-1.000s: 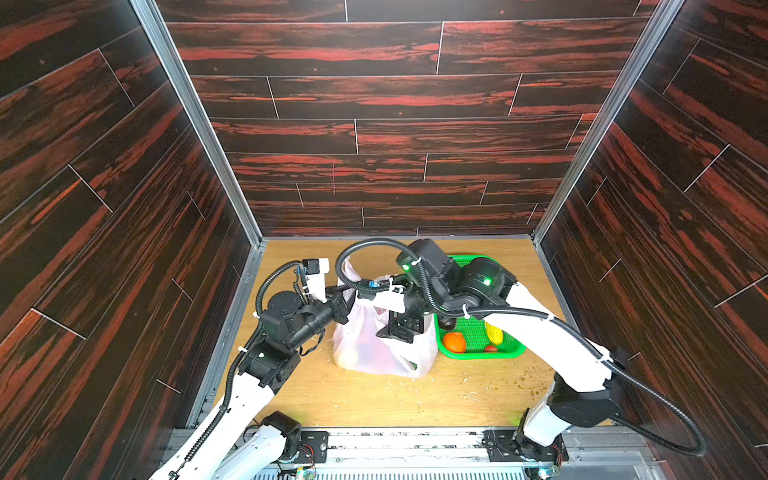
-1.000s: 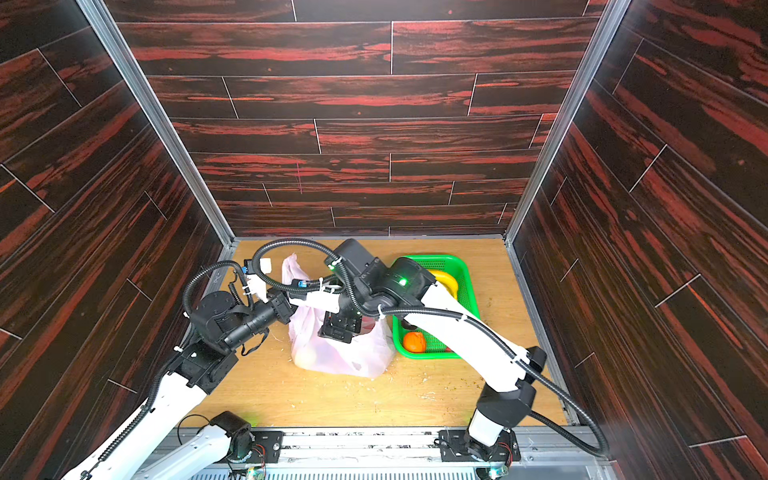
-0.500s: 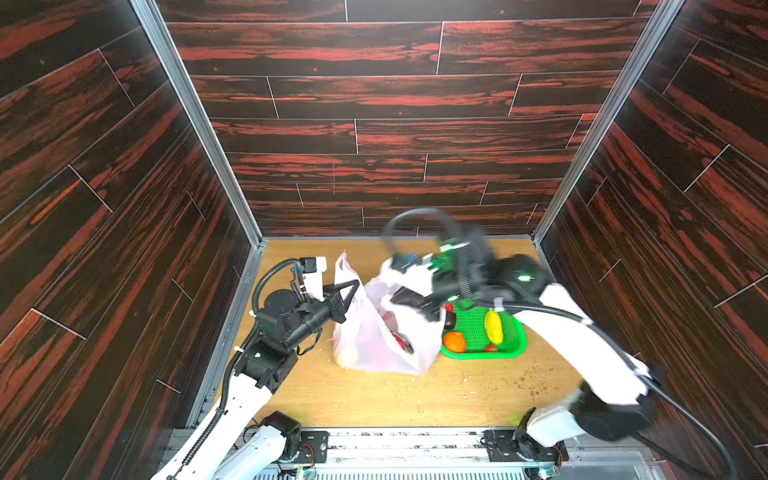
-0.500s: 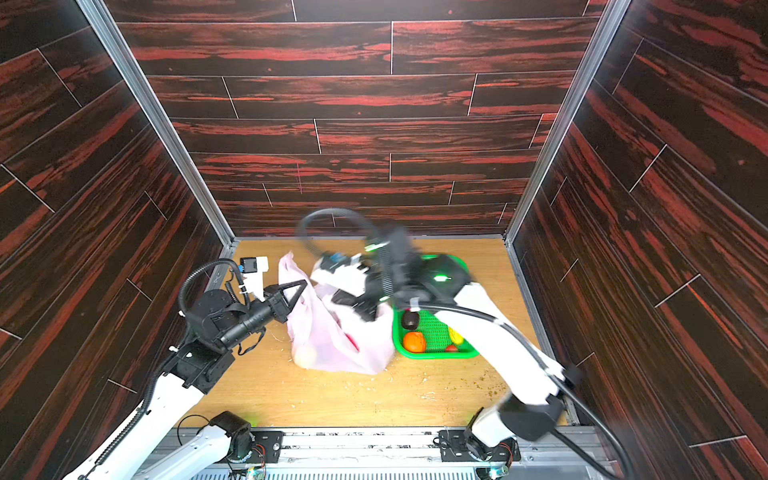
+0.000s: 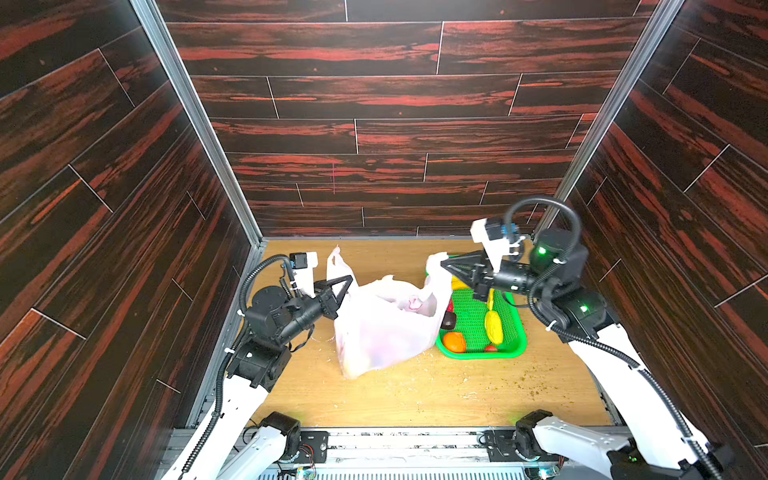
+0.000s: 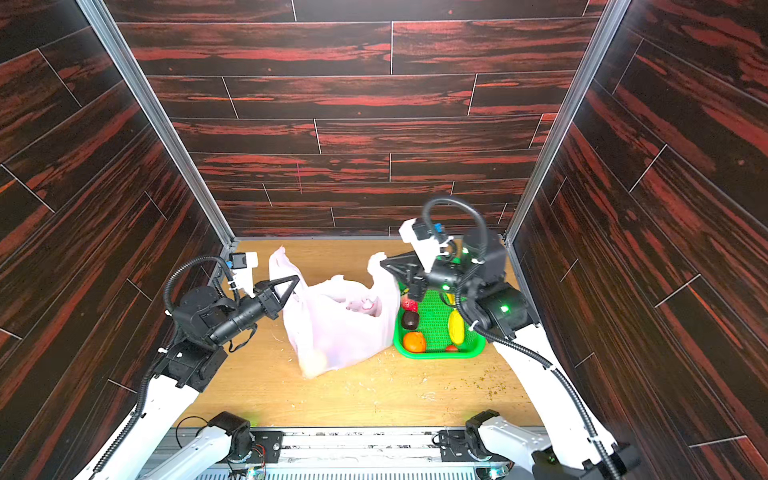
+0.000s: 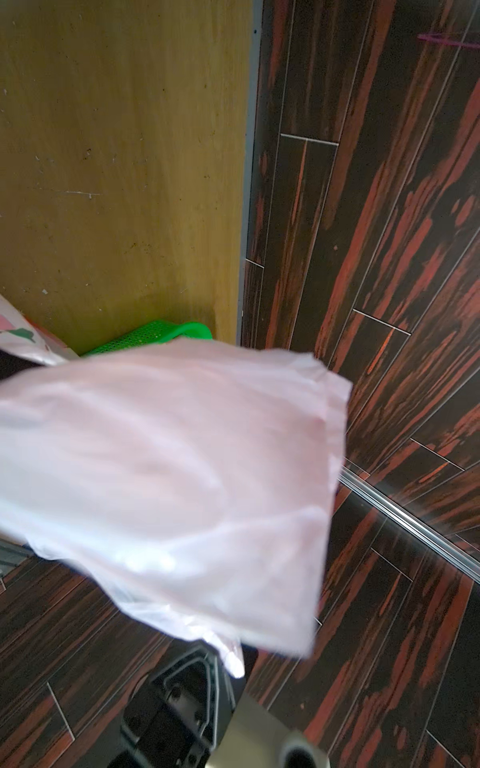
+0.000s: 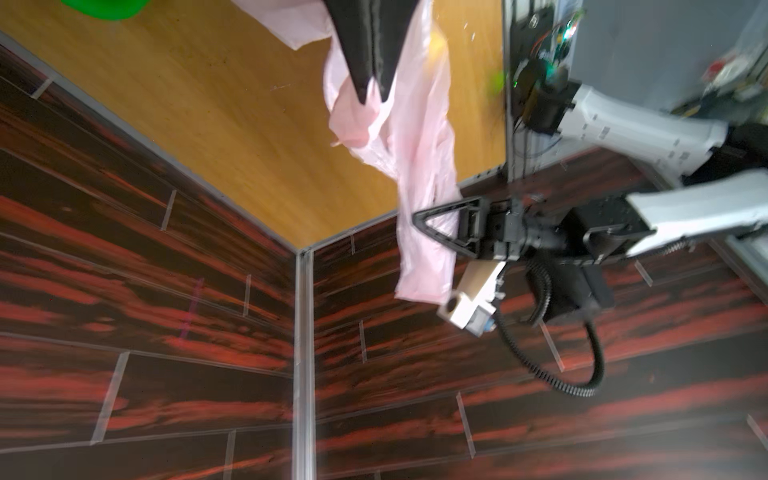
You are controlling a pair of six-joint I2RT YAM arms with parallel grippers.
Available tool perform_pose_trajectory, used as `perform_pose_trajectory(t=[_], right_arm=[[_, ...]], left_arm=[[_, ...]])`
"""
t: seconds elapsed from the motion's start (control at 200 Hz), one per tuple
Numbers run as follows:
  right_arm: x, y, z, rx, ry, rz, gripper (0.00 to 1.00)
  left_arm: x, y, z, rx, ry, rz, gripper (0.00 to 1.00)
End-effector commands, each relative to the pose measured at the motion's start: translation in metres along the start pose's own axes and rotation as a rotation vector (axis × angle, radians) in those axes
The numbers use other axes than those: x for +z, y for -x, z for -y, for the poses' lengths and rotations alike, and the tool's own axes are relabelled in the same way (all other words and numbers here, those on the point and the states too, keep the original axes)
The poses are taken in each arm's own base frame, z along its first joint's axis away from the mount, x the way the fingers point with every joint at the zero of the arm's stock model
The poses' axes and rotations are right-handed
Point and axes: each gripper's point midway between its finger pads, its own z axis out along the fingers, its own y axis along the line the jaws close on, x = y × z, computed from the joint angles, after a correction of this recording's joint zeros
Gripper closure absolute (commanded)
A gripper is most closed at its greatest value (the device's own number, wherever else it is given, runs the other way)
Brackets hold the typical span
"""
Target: Place the fake fruits into the plastic bag and tie a complex knot
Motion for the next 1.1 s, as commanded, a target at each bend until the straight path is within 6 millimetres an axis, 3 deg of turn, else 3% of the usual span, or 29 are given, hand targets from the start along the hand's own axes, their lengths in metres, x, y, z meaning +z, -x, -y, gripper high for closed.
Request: perform_pose_trajectory(t=[0.0, 0.165, 0.441, 0.636, 0.757, 0.927, 1.092], right_arm=[[-0.01, 0.035, -0.007, -0.018, 0.047, 0.121, 1.0], [0.0, 0.026, 0.0, 0.021, 0.094, 0.086, 1.0], [-0.003, 0.008, -0.002, -0.032, 0.093, -0.012, 0.63], [-0.013, 0.03, -0.026, -0.189, 0.163, 0.025, 0.37], [0.01, 0.026, -0.029, -0.264, 0.255, -0.025, 0.27], [0.057, 0.006, -0.039, -0.366, 0.38, -0.096, 0.24], [0.09, -0.004, -0.056, -0.461, 0.485, -0.099, 0.2]], left_arm=[[-0.003, 0.017, 0.029, 0.057, -0.155, 0.043, 1.0], [0.004, 0.013, 0.048, 0.125, -0.304, -0.001, 1.0], [0.016, -0.008, 0.041, 0.224, -0.354, -0.081, 1.0], [0.02, -0.017, 0.044, 0.248, -0.415, -0.128, 1.0], [0.019, -0.02, 0.046, 0.281, -0.432, -0.131, 1.0], [0.019, -0.022, 0.048, 0.281, -0.453, -0.148, 1.0], [0.019, -0.023, 0.049, 0.277, -0.467, -0.157, 1.0]])
